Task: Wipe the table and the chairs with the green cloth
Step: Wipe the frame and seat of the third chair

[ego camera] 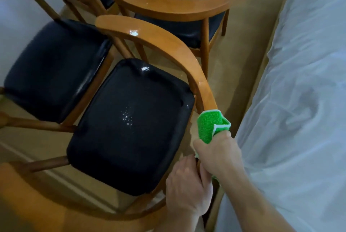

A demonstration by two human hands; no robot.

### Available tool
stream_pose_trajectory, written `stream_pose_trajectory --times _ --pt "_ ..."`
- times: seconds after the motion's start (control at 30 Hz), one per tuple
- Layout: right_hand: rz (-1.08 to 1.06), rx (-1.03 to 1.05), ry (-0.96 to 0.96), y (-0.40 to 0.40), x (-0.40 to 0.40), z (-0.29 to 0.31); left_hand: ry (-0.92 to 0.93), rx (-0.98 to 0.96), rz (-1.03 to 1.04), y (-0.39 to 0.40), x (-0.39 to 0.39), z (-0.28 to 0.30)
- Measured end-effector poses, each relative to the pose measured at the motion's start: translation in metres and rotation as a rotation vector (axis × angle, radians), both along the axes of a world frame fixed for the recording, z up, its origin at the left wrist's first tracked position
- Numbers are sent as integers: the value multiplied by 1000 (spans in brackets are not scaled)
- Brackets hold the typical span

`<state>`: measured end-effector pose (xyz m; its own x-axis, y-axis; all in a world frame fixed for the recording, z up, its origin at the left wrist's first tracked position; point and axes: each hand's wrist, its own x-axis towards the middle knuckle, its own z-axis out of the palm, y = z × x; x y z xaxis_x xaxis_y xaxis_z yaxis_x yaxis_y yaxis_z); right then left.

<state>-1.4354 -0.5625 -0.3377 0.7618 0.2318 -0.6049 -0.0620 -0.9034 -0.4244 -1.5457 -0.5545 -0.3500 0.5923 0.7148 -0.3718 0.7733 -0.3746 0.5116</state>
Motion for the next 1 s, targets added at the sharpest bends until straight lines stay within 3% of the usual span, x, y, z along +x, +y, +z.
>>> stream_pose_trajectory --times 0.23,0.33,0.4,0.47,0.53,0.63,0.73,0.93,1.0 --pt "17 31 -62 0 0 -7 7 31 14 -1 -1 1" --pt "61 185 -119 10 17 -12 -6 76 21 -2 1 -1" --pt "345 211 -311 24 32 -15 -39 86 41 -3 0 -2" --pt "805 72 -444 41 44 -18 -93 46 68 -3 -2 -2" --pt "1118 -159 -398 52 48 -18 -163 -25 94 -1 -6 -4" --pt "1339 -397 -370 54 38 -8 -275 -212 202 9 -25 -6" --pt "1490 -454 -446 43 -3 9 -241 -281 286 22 -70 -19" --pt "1607 -434 26 35 -117 9 -210 -660 838 51 -121 -46" --pt "1581 -357 120 39 -126 4 -197 -742 879 61 -121 -48"
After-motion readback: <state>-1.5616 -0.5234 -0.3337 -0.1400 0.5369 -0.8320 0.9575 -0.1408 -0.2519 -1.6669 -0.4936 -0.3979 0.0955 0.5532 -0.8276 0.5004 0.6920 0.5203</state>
